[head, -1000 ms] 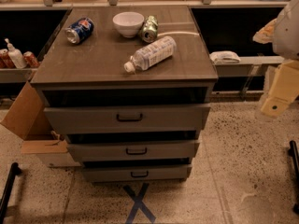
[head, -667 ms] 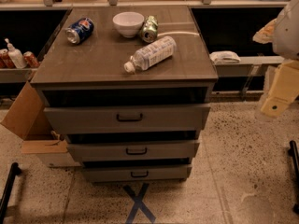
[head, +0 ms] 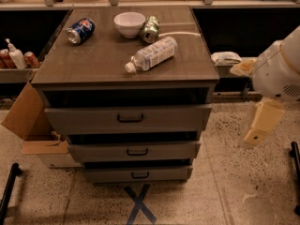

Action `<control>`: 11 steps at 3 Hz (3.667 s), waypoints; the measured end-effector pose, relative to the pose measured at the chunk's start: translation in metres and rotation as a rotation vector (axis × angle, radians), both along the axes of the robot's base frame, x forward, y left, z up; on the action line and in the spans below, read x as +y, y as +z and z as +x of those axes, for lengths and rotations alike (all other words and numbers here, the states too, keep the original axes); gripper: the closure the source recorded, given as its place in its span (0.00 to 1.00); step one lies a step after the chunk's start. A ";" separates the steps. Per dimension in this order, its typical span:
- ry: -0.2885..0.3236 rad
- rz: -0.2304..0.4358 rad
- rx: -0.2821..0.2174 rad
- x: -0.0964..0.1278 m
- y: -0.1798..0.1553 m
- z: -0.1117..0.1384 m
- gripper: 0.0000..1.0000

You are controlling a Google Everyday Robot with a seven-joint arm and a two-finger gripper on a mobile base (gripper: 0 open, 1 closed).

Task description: Open middle drawer

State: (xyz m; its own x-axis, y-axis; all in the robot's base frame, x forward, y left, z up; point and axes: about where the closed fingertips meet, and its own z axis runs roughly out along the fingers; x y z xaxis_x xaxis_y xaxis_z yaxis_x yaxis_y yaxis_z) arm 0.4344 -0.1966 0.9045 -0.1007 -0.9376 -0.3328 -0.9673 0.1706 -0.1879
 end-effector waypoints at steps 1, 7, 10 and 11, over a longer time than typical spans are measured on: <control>0.077 0.093 0.067 0.023 -0.053 -0.003 0.00; 0.240 0.128 0.093 0.070 -0.248 0.020 0.00; 0.242 0.036 0.140 0.045 -0.373 0.046 0.00; 0.249 0.027 0.102 0.050 -0.392 0.058 0.00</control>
Offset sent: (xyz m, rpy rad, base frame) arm -0.0021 0.0183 -0.0422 0.0745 0.0512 0.0595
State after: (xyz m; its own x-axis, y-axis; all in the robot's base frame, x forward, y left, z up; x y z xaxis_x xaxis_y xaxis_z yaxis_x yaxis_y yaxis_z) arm 0.4927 -0.1469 0.5126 0.0976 -0.9287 -0.3577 -0.9938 -0.0715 -0.0856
